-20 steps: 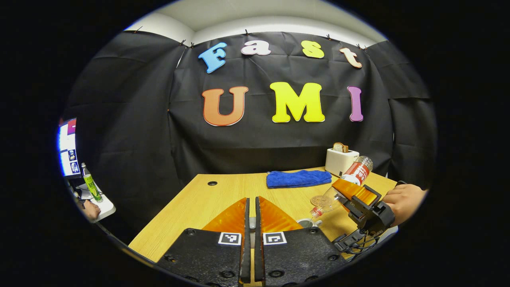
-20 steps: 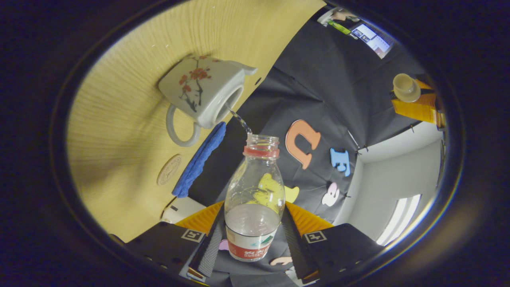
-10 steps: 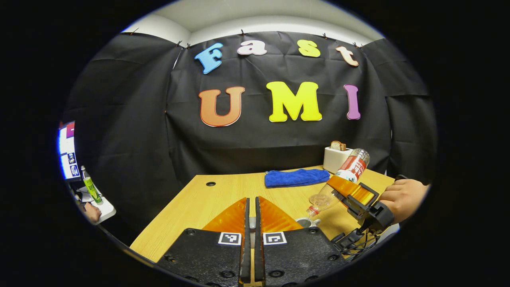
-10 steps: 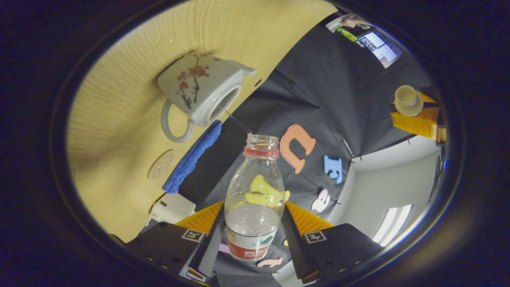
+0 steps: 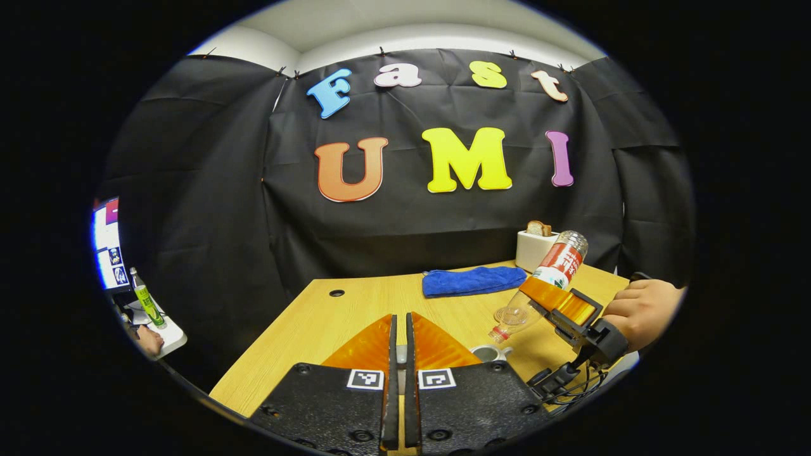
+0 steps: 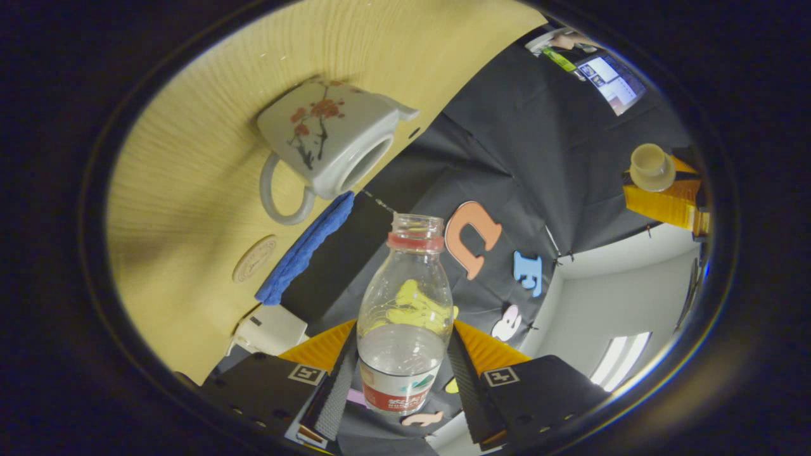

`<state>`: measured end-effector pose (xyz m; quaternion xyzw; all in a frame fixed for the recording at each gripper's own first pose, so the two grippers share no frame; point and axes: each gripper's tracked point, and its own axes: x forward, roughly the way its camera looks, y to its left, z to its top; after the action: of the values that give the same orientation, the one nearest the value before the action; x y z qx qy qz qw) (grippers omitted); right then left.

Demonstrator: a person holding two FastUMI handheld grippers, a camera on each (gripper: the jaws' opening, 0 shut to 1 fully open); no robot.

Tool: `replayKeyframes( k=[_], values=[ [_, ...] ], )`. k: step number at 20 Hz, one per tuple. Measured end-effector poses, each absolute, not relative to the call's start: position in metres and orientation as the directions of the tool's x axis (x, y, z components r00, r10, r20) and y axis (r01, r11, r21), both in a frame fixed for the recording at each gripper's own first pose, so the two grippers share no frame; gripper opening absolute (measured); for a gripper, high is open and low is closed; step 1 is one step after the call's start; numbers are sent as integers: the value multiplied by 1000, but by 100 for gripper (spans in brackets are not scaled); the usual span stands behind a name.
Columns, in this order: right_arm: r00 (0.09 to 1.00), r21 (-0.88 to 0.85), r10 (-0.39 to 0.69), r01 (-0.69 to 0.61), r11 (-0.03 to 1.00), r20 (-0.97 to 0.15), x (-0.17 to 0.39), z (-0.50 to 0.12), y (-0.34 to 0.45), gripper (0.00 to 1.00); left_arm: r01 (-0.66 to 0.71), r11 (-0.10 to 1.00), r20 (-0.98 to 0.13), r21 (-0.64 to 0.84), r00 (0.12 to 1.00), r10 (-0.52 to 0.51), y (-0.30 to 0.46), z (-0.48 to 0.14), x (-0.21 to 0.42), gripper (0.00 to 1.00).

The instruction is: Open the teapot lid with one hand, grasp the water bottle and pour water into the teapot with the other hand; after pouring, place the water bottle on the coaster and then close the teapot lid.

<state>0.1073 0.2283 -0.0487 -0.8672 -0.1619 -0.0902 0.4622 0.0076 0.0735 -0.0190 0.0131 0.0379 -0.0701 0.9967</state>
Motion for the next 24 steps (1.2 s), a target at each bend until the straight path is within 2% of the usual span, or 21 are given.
replayKeyframes(
  k=[5,6,8,9,10,11,12,15,17,20,22,24],
  values=[
    [957,-903,161,281,-324,240,112,-65,221,75,116,993,-83,-7,990,-116,75,-22,14,6],
    [964,-931,150,254,-262,221,112,-69,218,77,108,994,-85,-5,990,-108,76,-23,16,6],
    [985,-985,114,141,-99,130,117,-89,205,75,111,994,-93,-17,989,-112,73,-26,19,6],
    [992,-997,101,77,-7,76,119,-99,202,79,127,991,-88,-36,988,-130,69,-24,18,6],
    [994,-996,97,41,83,49,117,-104,199,75,135,989,-89,-57,986,-139,66,-24,19,6],
    [994,-987,97,30,157,45,115,-102,199,78,133,989,-89,-66,986,-138,65,-25,19,6],
    [994,-971,90,41,235,64,113,-94,192,75,115,991,-88,-66,989,-121,68,-25,22,6],
    [994,-914,62,60,401,92,110,-82,166,77,86,994,-92,-67,992,-92,69,-27,27,6],
    [996,-846,29,52,531,79,109,-77,143,75,86,993,-99,-81,991,-94,63,-31,31,6],
    [999,-698,1,29,716,42,106,-68,114,77,100,992,-117,-80,987,-109,47,-39,36,6],
    [1000,-586,6,6,811,18,103,-64,98,77,121,990,-131,-66,983,-129,33,-45,40,6],
    [998,-530,-34,61,846,60,98,-49,70,75,140,987,-127,-78,980,-150,20,-45,42,6]
  ],
)
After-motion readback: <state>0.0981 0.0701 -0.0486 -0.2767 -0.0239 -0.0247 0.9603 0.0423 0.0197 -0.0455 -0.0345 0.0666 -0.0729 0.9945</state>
